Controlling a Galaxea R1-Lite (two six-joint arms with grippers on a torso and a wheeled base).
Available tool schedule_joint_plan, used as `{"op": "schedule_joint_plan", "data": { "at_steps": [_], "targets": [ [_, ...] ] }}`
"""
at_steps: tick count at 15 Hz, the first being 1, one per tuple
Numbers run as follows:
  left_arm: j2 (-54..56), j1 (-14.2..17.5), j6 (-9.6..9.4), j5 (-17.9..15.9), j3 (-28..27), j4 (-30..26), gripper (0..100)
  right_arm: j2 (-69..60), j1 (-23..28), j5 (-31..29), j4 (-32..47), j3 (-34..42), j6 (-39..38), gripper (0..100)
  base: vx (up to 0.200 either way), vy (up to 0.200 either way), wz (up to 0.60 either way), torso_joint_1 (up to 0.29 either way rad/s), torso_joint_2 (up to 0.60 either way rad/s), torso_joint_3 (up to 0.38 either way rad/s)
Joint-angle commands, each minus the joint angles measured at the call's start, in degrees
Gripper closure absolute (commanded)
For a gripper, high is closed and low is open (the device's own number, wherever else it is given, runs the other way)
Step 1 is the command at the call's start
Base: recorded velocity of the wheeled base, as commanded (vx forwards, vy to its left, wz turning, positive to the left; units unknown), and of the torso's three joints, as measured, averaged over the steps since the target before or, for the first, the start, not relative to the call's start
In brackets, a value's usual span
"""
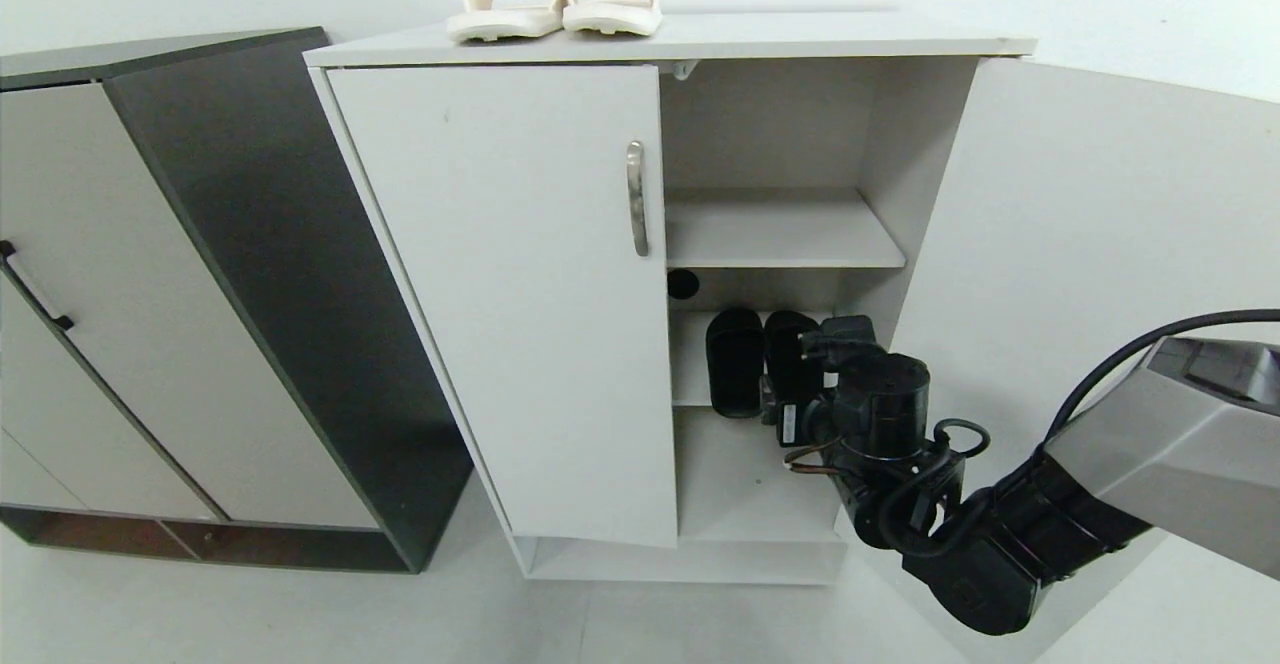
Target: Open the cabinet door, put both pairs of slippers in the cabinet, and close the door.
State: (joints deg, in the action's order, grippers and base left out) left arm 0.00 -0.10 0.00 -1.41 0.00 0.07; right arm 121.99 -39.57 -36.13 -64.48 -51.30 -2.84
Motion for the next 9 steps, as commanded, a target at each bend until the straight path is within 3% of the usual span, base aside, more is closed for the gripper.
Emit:
{"op": "schedule_joint_plan", "data": {
  "at_steps": [1, 6, 9],
  "targets": [
    [-0.09, 0.01, 0.0, 0.01, 0.0, 0.01, 100, -0.61, 0.02, 1.59, -1.88, 2.69, 1.52, 0, 0.0, 0.0, 0.0, 0.002, 0.01, 0.066],
    [-0.09, 0.01, 0.0, 0.01, 0.0, 0.01, 100, 0.35, 0.02, 1.59, -3.73, 3.92, 1.96, 0, 0.0, 0.0, 0.0, 0.0, 0.0, 0.0],
    [-0.09, 0.01, 0.0, 0.01, 0.0, 0.01, 100, 0.7, -0.16, 1.77, -4.61, 4.72, 2.05, 0, 0.0, 0.2, 0.0, 0.004, 0.0, 0.004]
  ]
}}
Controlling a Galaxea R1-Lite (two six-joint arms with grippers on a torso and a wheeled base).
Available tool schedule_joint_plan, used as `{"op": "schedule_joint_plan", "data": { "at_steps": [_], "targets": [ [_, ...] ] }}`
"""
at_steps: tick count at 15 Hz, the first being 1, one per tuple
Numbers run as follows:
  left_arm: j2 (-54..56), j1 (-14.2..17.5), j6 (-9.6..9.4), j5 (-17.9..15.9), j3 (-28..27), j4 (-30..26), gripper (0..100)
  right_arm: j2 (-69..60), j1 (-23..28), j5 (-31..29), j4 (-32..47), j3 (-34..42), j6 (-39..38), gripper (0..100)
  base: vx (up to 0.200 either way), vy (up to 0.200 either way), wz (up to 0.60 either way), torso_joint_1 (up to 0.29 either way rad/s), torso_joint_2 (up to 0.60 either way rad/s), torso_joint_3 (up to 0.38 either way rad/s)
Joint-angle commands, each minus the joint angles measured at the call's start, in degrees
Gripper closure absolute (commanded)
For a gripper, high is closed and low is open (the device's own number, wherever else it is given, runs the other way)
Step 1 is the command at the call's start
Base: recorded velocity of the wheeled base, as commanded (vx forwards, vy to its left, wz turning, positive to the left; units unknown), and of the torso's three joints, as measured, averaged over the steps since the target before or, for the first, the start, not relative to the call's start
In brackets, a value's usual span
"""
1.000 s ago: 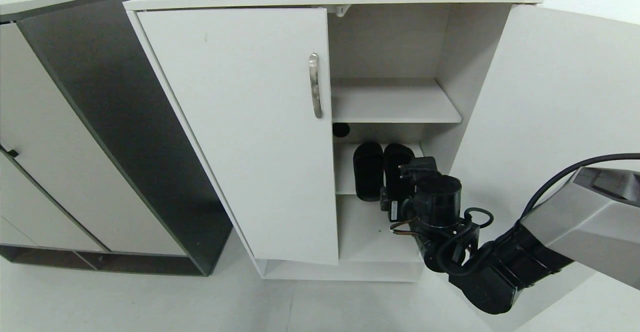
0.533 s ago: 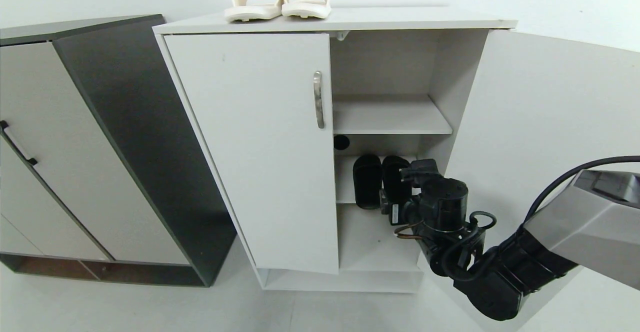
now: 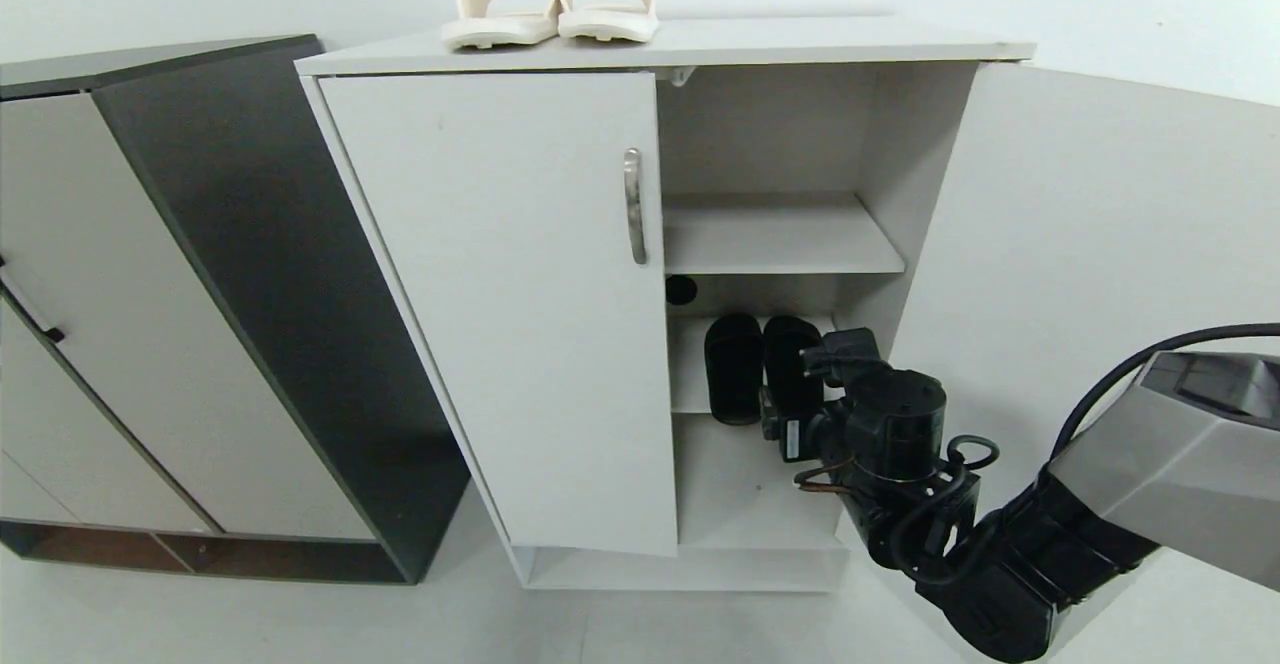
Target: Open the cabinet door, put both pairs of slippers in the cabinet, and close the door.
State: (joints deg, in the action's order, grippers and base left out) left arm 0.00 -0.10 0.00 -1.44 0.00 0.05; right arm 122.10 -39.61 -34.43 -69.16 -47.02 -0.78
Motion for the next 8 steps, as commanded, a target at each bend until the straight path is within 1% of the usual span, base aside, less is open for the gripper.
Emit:
{"op": "schedule_joint_plan", "data": {
  "at_steps": [1, 8],
  "targets": [
    [-0.09, 0.01, 0.0, 0.03, 0.0, 0.04, 100, 0.59, -0.12, 0.06, 0.08, 0.88, -0.01, 0, 0.0, 0.2, 0.0, 0.007, 0.0, 0.002],
    [-0.09, 0.01, 0.0, 0.03, 0.0, 0.04, 100, 1.47, -0.47, 0.24, -2.47, 1.67, -0.01, 0, 0.0, 0.2, 0.0, 0.003, 0.0, 0.002]
  ]
}}
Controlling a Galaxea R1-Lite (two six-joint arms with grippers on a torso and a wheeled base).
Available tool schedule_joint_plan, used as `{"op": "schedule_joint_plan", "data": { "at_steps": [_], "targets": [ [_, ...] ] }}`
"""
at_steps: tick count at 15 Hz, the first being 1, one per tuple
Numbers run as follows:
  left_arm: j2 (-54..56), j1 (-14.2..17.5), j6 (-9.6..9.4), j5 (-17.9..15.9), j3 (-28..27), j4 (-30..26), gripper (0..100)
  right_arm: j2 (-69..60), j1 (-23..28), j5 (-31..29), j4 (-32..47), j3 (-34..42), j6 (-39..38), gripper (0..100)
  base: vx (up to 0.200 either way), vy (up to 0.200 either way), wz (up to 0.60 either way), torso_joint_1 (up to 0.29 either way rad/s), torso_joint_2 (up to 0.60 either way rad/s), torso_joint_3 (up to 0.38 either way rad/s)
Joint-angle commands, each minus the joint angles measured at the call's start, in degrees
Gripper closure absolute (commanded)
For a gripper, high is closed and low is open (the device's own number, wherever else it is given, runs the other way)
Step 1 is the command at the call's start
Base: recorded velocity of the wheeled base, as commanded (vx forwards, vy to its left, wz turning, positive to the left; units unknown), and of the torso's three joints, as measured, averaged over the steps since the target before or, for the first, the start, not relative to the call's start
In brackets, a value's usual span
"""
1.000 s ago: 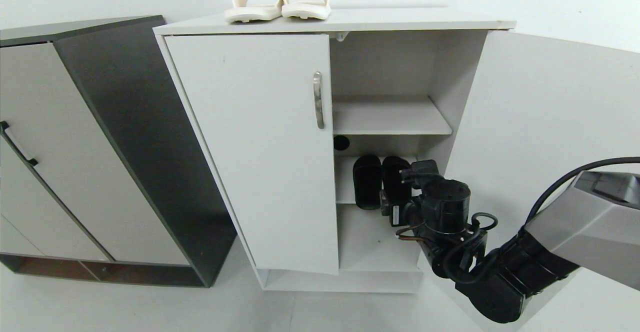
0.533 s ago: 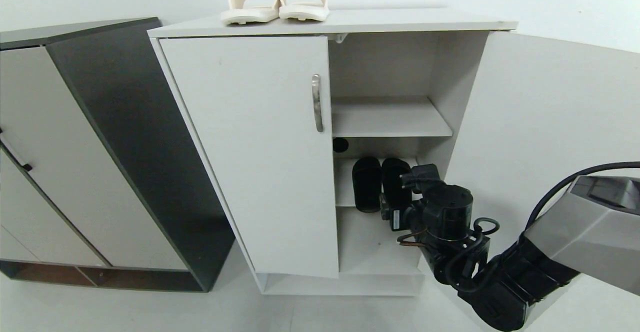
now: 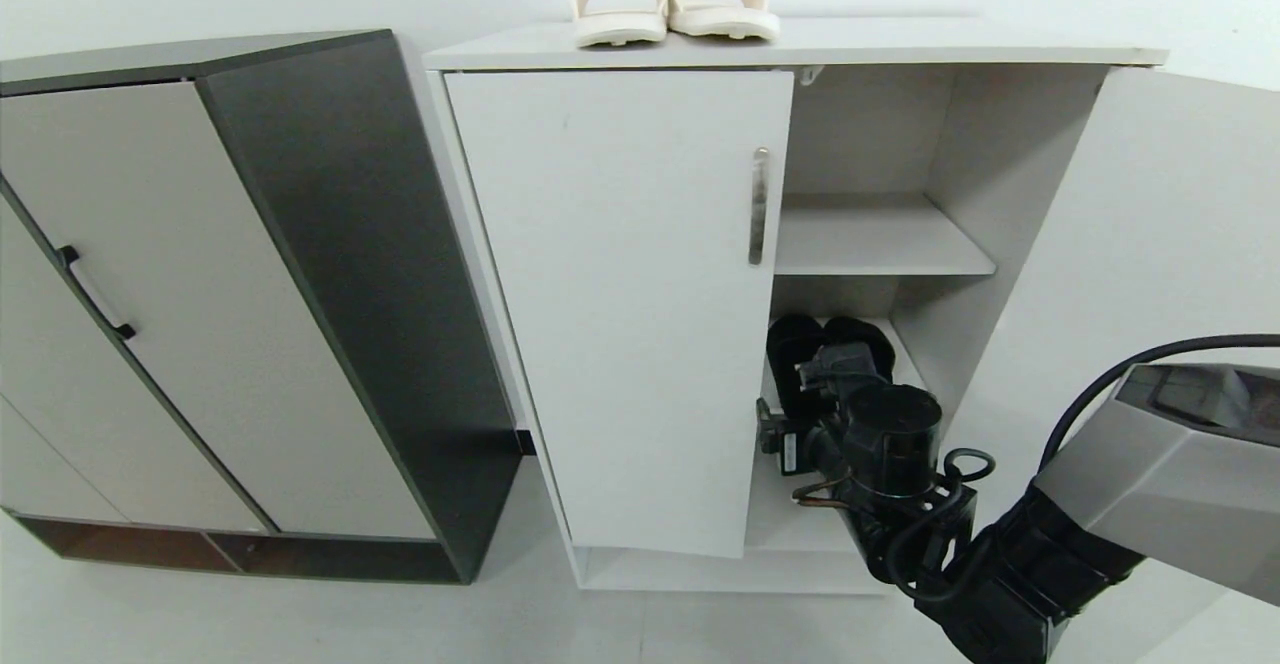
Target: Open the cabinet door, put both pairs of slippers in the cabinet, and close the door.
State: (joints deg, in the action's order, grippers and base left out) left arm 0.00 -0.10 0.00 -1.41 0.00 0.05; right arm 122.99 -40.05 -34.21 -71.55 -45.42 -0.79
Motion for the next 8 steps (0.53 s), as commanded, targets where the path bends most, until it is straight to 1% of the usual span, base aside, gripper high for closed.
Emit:
{"op": "schedule_joint_plan", "data": {
  "at_steps": [1, 2, 6, 7, 8],
  "targets": [
    [-0.09, 0.01, 0.0, 0.01, 0.0, 0.04, 100, 0.76, -0.03, 0.02, -0.17, 0.07, 0.0, 0, 0.0, 0.2, 0.0, 0.002, 0.01, 0.007],
    [-0.09, 0.01, 0.0, 0.01, 0.0, 0.04, 100, 0.76, -0.03, 0.02, -0.17, 0.07, 0.09, 0, 0.0, 0.2, 0.0, -0.002, 0.0, -0.002],
    [-0.09, 0.01, 0.0, 0.01, 0.0, 0.04, 100, 0.85, -0.12, 0.02, -0.88, 0.69, 0.79, 0, 0.0, 0.0, 0.0, 0.0, 0.0, 0.0],
    [-0.09, 0.01, 0.0, 0.01, 0.0, 0.04, 100, 0.85, -0.21, -0.16, -1.31, 1.48, 3.96, 0, 0.0, 0.0, 0.0, 0.0, 0.0, 0.0],
    [-0.09, 0.01, 0.0, -0.08, 0.0, 0.04, 100, 0.85, -0.21, 0.02, -2.19, 1.92, 4.66, 0, 0.0, 0.0, 0.0, 0.0, 0.0, 0.0]
  ]
}}
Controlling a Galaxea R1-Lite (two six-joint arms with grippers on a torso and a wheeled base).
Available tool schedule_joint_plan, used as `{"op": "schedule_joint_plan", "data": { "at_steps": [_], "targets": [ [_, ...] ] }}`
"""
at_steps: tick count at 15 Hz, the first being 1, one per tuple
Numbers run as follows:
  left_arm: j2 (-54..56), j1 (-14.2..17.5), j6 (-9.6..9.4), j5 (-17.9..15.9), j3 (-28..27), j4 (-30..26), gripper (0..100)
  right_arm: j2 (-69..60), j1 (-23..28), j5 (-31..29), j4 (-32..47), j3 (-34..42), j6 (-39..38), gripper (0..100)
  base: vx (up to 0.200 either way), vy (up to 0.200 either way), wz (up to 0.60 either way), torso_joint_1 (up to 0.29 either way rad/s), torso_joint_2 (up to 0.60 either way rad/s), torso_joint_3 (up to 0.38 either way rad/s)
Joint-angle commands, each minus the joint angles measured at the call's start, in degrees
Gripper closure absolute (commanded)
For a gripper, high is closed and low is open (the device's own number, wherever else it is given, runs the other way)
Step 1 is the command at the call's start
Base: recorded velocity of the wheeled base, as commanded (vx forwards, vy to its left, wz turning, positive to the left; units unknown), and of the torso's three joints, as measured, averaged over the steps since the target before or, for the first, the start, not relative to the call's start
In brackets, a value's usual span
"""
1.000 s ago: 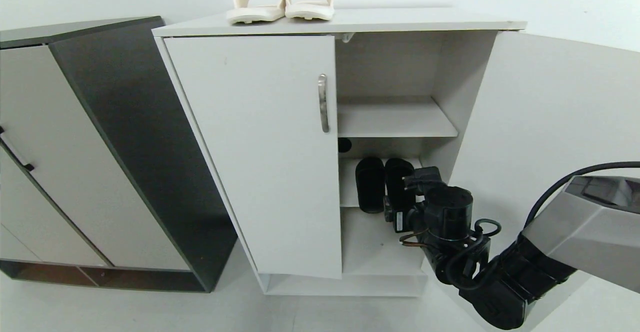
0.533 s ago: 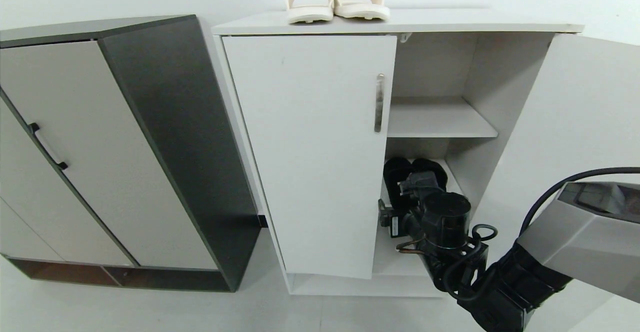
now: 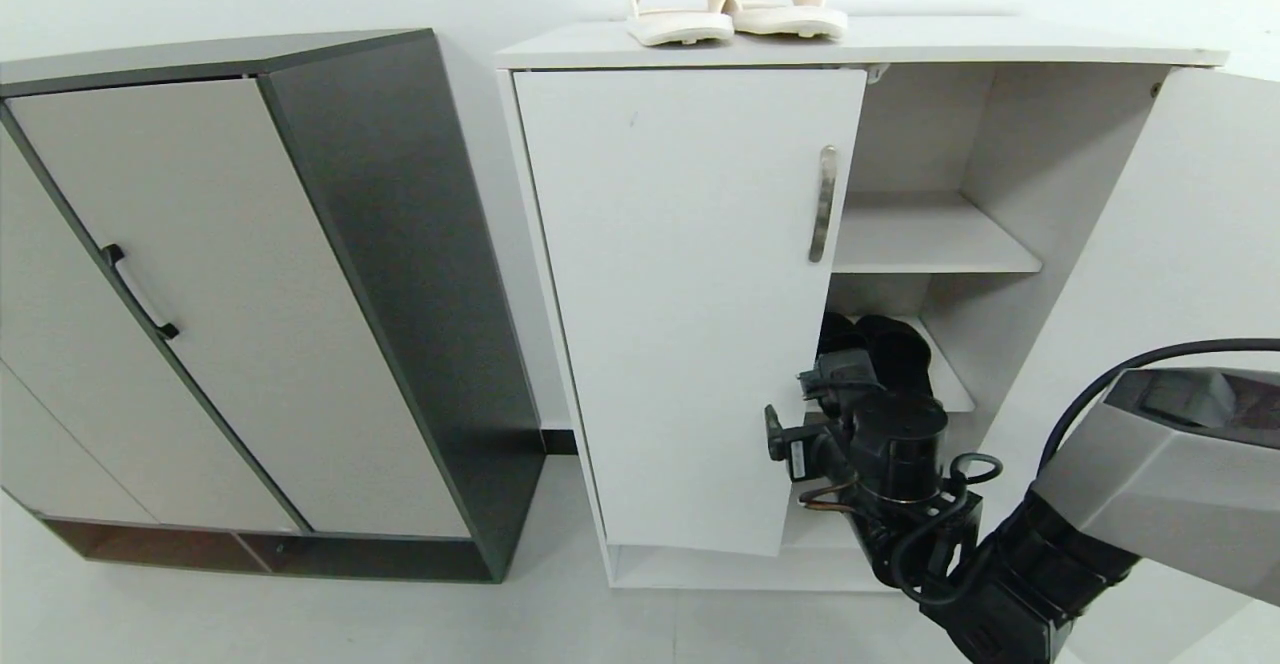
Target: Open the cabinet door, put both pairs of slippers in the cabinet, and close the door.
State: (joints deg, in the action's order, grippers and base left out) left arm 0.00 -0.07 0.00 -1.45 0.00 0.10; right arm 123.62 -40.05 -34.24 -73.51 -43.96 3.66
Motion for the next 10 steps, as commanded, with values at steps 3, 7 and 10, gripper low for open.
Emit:
{"op": "schedule_joint_plan", "data": {
  "at_steps": [3, 7, 10],
  "targets": [
    [-0.09, -0.01, 0.0, 0.04, 0.0, -0.01, 100, 1.44, -0.21, 0.32, -2.34, 0.54, 1.44, 0, 0.0, 0.0, 0.0, 0.0, 0.0, 0.0],
    [-0.09, -0.01, 0.0, 0.04, 0.0, -0.01, 100, 1.53, -0.21, 1.11, -3.04, 0.98, 1.62, 0, 0.0, 0.0, 0.0, 0.0, 0.0, 0.0],
    [-0.09, -0.01, 0.0, 0.04, 0.0, -0.01, 100, 1.44, -0.56, 1.2, -3.22, 1.24, 1.62, 0, 0.0, 0.0, 0.0, 0.0, 0.0, 0.0]
  ]
}}
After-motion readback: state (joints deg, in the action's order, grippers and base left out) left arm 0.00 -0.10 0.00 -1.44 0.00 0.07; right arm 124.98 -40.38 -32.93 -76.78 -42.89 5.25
